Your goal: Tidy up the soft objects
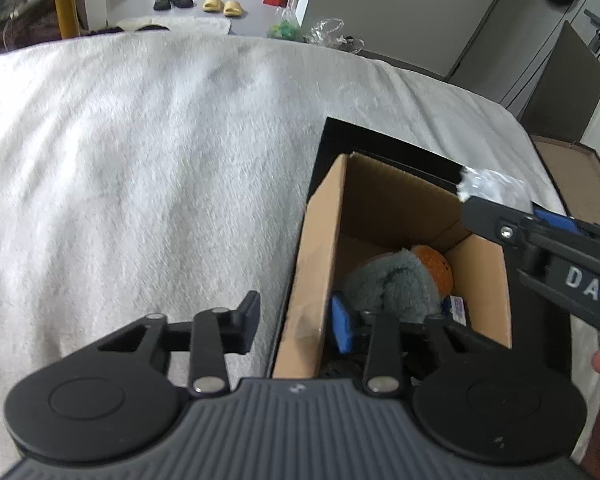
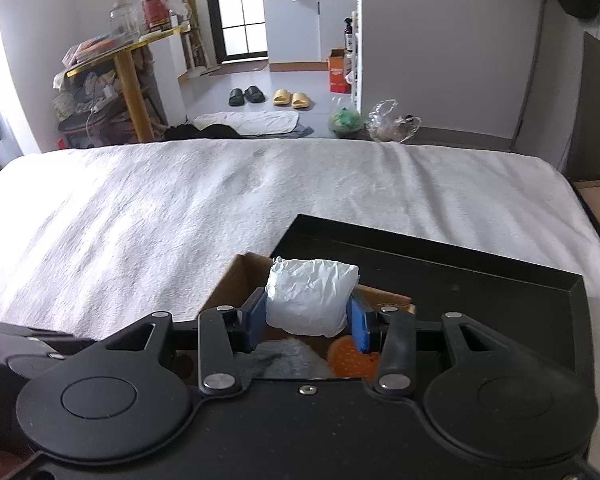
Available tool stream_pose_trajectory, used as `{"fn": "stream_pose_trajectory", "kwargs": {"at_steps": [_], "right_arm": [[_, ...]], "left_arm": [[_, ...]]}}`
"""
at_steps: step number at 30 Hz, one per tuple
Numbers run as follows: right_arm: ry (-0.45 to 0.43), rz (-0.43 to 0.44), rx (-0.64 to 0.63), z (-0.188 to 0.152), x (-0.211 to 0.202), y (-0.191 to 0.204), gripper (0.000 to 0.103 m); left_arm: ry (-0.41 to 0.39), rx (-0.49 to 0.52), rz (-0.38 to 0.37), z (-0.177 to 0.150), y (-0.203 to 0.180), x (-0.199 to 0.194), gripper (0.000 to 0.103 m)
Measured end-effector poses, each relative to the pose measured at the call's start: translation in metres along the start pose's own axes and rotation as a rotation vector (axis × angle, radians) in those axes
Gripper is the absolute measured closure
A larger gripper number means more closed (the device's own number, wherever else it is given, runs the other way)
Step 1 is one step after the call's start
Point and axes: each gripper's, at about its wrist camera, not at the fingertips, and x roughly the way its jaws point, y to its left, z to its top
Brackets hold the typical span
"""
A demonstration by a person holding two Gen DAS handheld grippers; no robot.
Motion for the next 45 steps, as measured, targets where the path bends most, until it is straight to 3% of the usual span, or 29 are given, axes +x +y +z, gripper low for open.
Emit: {"fn": "stream_pose_trajectory", "kwargs": {"at_steps": [6,12,16,29,45], "right_arm": [[0.037,0.005,-0.028,0.000,0.012,0.011,0.061],[0.057,0.009,-0.038,0.001,0.018,0.018,0.060],[0.055,0.027,-0.033,0.003,0.019,0.020,0.055],[0.070,-0.007,0.001,-0.007,0.001,0.002,0.053],[0.054,-0.009,0.089,-0.035,-0.055,-0.027,0.047]], "left_arm": [[0.036,-0.044,-0.082,-0.005,0.009,0.011,0.086],[0.045,-0.085,-0.112,-0.006,0.015,0.014,0.086],[0.050,-0.100,-0.125,-0.006,0.018,0.013,0.086],[0.053,-0.083,-0.085,-0.005,0.012,0.004,0.085],[-0.007,0.013,-0.013,-0.013,-0.020,-0.048,0.078]]}}
